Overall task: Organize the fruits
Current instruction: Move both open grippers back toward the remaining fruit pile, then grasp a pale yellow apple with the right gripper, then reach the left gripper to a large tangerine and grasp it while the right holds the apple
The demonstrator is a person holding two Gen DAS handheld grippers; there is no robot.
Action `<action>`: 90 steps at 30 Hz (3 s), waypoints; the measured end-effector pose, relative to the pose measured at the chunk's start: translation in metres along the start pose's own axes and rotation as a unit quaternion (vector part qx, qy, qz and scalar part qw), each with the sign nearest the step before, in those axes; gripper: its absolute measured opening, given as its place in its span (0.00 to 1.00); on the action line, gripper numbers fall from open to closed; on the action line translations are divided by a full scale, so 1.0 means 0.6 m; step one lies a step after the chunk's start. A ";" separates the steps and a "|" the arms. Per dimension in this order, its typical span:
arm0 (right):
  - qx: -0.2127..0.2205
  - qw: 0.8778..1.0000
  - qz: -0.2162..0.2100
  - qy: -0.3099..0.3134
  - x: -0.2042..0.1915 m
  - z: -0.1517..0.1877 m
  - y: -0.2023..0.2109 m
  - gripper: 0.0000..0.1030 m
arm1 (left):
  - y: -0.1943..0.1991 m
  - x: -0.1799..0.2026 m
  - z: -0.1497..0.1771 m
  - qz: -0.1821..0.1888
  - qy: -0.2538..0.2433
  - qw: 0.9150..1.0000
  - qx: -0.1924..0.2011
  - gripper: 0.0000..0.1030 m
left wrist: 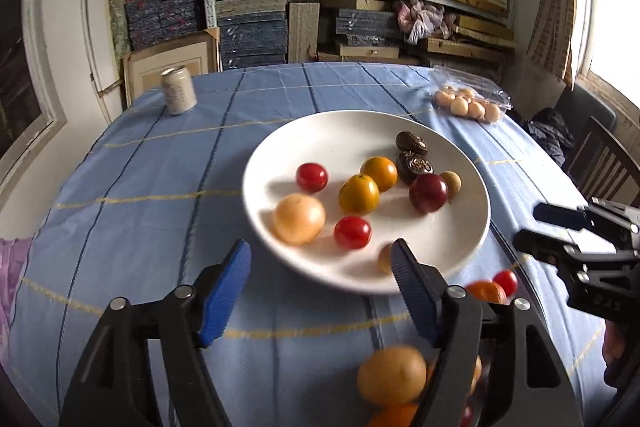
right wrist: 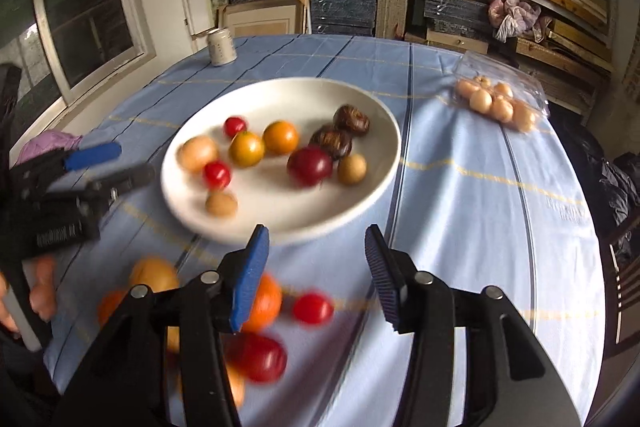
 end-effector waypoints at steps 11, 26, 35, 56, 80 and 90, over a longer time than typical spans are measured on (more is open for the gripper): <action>-0.019 0.999 -0.048 0.017 -0.083 0.146 0.064 0.48 | 0.064 -0.001 0.103 0.028 0.019 0.999 -0.017 0.75; -0.003 0.999 -0.038 -0.022 -0.107 0.173 0.076 0.48 | 0.119 -0.013 0.165 0.051 0.049 0.997 -0.017 0.75; -0.007 0.999 -0.025 -0.027 -0.109 0.170 0.055 0.49 | 0.128 -0.009 0.169 0.059 0.048 0.997 -0.016 0.75; 0.000 0.999 -0.014 -0.037 -0.102 0.170 0.036 0.42 | 0.121 0.010 0.182 0.058 0.029 0.998 -0.025 0.81; 0.014 0.999 -0.018 -0.041 -0.093 0.203 0.073 0.43 | 0.100 0.059 0.187 0.044 -0.002 0.999 -0.032 0.82; 0.019 0.999 -0.018 -0.043 -0.086 0.208 0.077 0.43 | 0.084 0.062 0.184 0.031 0.004 0.999 -0.034 0.82</action>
Point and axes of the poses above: each gripper's, at about its wrist camera, not at the fingertips, and y roughly against the way its jaws point, x to its right, z to its underside, the point moved 4 cm from there along -y, roughly the way its jaws point, and after that the axes turned 1 degree about -z, right-handed, at the moved point
